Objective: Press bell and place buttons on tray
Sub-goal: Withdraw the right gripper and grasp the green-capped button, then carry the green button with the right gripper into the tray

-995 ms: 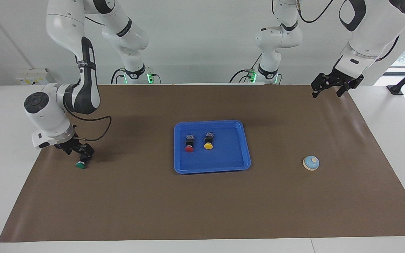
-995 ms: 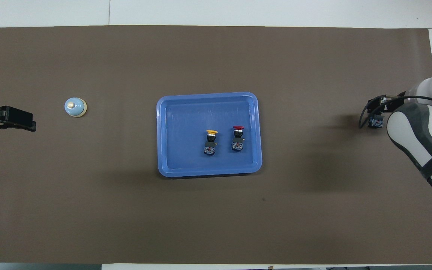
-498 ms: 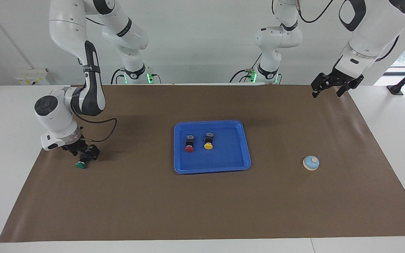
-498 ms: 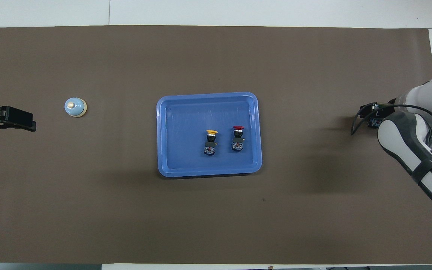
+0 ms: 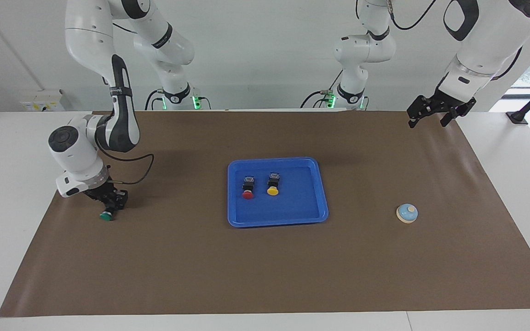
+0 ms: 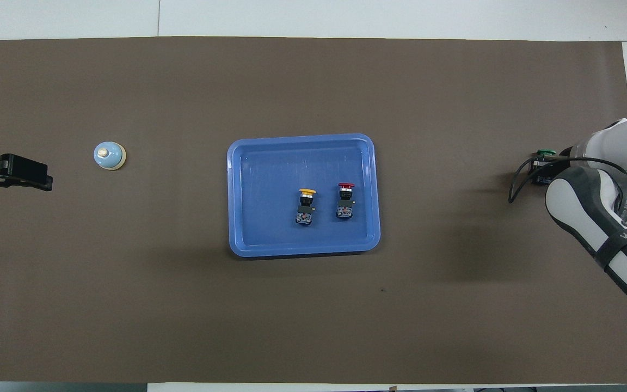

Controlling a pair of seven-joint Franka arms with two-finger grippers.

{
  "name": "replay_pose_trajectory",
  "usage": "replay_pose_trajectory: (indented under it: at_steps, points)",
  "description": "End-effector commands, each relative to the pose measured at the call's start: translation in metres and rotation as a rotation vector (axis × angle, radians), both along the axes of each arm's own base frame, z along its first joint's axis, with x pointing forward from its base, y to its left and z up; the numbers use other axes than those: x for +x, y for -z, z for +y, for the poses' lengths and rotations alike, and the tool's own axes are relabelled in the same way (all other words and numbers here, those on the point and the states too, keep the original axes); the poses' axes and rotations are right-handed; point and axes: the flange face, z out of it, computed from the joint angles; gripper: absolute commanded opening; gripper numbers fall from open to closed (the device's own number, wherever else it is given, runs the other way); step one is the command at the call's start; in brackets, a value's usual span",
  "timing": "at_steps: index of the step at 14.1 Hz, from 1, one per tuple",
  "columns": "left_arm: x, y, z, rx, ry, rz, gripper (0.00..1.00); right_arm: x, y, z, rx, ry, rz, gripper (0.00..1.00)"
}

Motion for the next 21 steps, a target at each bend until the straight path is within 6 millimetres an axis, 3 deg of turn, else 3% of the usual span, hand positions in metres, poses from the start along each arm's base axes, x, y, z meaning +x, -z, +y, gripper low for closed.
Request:
replay_pose_trajectory:
  at_steps: [1, 4, 7, 10, 13, 15, 18, 21]
  points:
    - [-0.001, -0.001, 0.002, -0.014, -0.013, 0.008, 1.0, -0.005, -0.004, -0.002, -0.013, -0.035, 0.003, 0.0]
    - [-0.001, -0.001, 0.002, -0.014, -0.013, 0.008, 1.0, 0.005, -0.021, 0.01, -0.02, -0.054, 0.022, 0.0]
    - [-0.001, -0.001, 0.002, -0.014, -0.013, 0.008, 1.0, 0.03, -0.059, 0.063, -0.031, -0.105, 0.048, 0.0]
    - [-0.001, -0.001, 0.002, -0.014, -0.013, 0.008, 1.0, 0.048, -0.103, 0.149, -0.035, -0.076, 0.082, 0.0]
    - [-0.001, -0.001, 0.001, -0.014, -0.012, 0.008, 1.0, 0.048, -0.126, 0.254, -0.036, -0.044, 0.078, 0.0]
    - [-0.001, -0.001, 0.002, -0.014, -0.013, 0.008, 1.0, 0.035, -0.134, 0.318, 0.002, -0.028, 0.077, 0.0]
    - [-0.001, -0.001, 0.002, -0.014, -0.013, 0.008, 1.0, -0.009, -0.135, 0.425, 0.015, 0.015, 0.103, 0.0]
    - [-0.001, -0.001, 0.002, -0.014, -0.013, 0.008, 1.0, -0.034, -0.124, 0.497, 0.042, 0.057, 0.125, 0.0]
